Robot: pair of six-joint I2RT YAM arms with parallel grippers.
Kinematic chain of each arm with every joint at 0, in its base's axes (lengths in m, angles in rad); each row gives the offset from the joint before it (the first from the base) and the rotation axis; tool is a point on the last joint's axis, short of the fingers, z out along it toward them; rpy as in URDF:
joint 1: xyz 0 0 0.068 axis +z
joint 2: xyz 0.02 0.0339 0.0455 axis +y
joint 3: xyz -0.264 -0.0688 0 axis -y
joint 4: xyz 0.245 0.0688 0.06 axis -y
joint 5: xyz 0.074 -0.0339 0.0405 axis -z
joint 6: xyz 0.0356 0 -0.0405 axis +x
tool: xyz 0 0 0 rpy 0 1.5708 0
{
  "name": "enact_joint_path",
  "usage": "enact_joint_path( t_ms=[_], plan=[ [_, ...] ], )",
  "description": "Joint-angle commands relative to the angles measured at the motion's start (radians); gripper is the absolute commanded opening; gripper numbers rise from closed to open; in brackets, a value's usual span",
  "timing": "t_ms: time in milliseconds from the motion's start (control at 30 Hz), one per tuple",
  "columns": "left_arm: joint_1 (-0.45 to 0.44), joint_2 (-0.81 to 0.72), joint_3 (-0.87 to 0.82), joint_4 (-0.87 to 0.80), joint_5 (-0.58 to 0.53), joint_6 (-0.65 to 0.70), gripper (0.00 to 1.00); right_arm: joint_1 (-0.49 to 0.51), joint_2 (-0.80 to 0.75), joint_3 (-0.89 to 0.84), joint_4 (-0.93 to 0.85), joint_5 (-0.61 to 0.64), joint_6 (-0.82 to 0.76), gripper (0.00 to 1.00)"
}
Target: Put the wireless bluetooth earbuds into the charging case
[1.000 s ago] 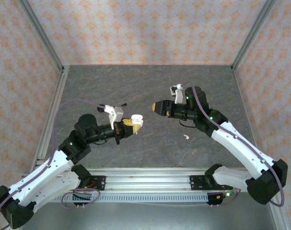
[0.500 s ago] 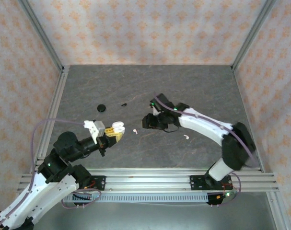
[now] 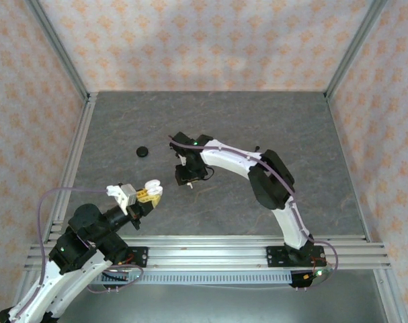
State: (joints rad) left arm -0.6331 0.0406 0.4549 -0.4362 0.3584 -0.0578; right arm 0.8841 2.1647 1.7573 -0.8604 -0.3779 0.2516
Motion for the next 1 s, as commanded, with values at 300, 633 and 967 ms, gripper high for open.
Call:
enact_joint_path(
  t_ms=[300,633,967],
  plan=[
    [-0.006,0.048,-0.005,0.003,0.024,0.038,0.00,0.012,0.084,0.098,-0.132,0.113,-0.045,0.45],
    [-0.005,0.056,-0.009,0.010,0.027,0.036,0.00,0.013,0.129,0.126,-0.127,0.091,-0.036,0.41],
    [-0.005,0.065,-0.007,0.008,0.027,0.038,0.00,0.013,0.159,0.161,-0.141,0.083,-0.025,0.36]
  ],
)
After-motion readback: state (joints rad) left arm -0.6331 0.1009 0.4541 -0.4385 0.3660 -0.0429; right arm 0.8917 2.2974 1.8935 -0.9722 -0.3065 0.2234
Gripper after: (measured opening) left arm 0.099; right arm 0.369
